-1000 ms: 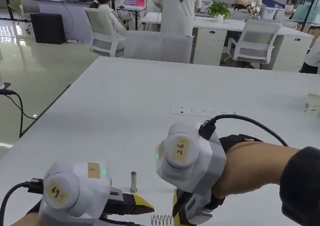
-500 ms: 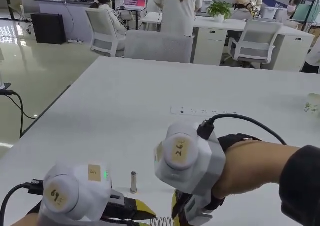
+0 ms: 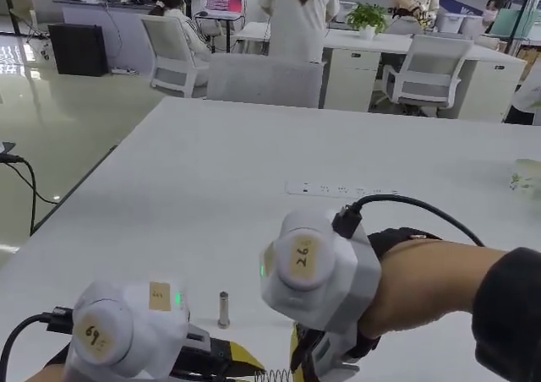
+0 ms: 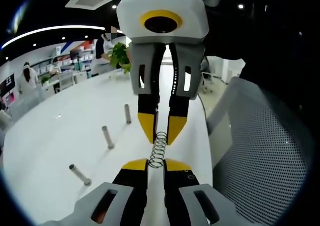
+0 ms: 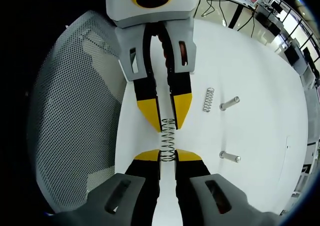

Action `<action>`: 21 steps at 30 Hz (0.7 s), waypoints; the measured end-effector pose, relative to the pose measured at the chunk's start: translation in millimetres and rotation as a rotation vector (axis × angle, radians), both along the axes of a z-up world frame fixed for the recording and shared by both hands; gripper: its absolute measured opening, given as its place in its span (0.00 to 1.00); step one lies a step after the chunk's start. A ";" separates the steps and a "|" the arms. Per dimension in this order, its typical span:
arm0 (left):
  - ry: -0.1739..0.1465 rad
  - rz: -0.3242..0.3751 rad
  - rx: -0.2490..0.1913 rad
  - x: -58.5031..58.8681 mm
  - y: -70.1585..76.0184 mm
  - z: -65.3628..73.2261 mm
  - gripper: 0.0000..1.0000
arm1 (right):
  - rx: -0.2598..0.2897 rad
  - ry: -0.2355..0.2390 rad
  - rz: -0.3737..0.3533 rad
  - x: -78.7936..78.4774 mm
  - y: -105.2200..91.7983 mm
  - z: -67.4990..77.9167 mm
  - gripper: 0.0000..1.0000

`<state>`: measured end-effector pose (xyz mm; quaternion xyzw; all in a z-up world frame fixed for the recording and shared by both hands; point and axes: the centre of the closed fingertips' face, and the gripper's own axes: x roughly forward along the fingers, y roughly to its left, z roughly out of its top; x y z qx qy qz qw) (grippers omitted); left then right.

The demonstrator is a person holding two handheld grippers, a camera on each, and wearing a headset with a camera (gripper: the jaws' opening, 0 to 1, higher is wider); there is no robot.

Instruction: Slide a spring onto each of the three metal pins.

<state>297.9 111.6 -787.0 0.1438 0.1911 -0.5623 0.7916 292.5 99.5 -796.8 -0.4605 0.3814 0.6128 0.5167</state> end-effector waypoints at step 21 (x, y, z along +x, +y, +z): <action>-0.015 -0.015 0.014 -1.5 -0.2 -2.5 0.03 | -0.008 -0.011 0.013 -1.8 5.1 5.1 0.07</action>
